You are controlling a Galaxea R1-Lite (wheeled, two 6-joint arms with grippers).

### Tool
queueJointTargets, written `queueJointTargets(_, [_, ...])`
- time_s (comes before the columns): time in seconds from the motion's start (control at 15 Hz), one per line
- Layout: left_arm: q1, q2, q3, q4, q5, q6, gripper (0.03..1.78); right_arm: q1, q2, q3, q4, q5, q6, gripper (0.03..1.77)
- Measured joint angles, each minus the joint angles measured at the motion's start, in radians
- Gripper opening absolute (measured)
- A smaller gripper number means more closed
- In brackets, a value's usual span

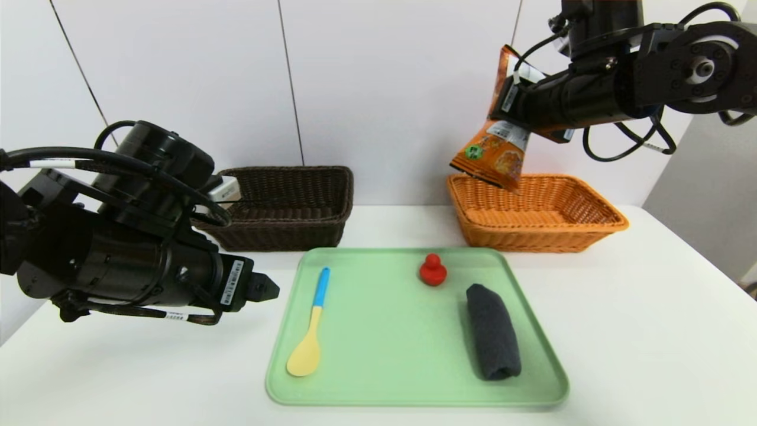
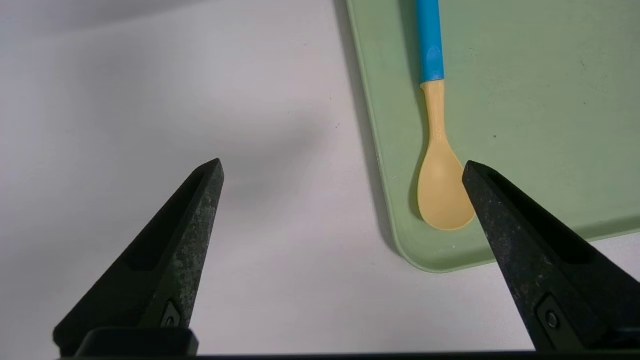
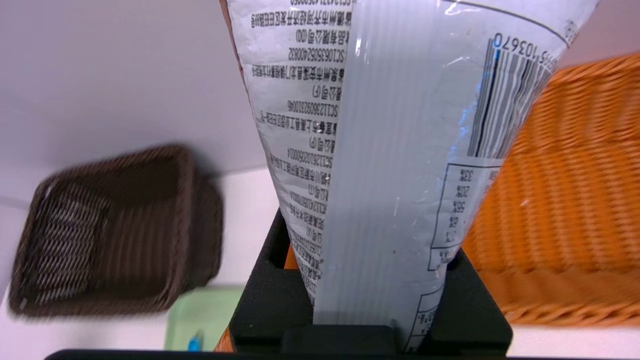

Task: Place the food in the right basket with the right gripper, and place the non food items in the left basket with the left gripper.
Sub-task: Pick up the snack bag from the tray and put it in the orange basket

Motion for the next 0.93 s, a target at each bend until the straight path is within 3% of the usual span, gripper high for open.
queueJointTargets(0.2, [-0.001,-0.009,0.01,-0.001,0.0,0.0,1.69,-0.059,0.042,0.0,-0.067,-0.04,0.03,0.45])
queueJointTargets(0.33, [-0.001,-0.013,0.016,-0.001,0.0,0.0,1.69,-0.07,0.072,0.0,-0.069,-0.092,0.115,0.45])
queueJointTargets(0.6, [-0.001,-0.02,0.023,-0.001,-0.001,-0.003,1.69,-0.12,0.116,0.004,-0.018,-0.099,0.307,0.45])
queueJointTargets(0.93, [-0.001,-0.024,0.037,-0.004,-0.001,-0.006,1.69,-0.189,0.167,0.009,0.068,-0.095,0.454,0.45])
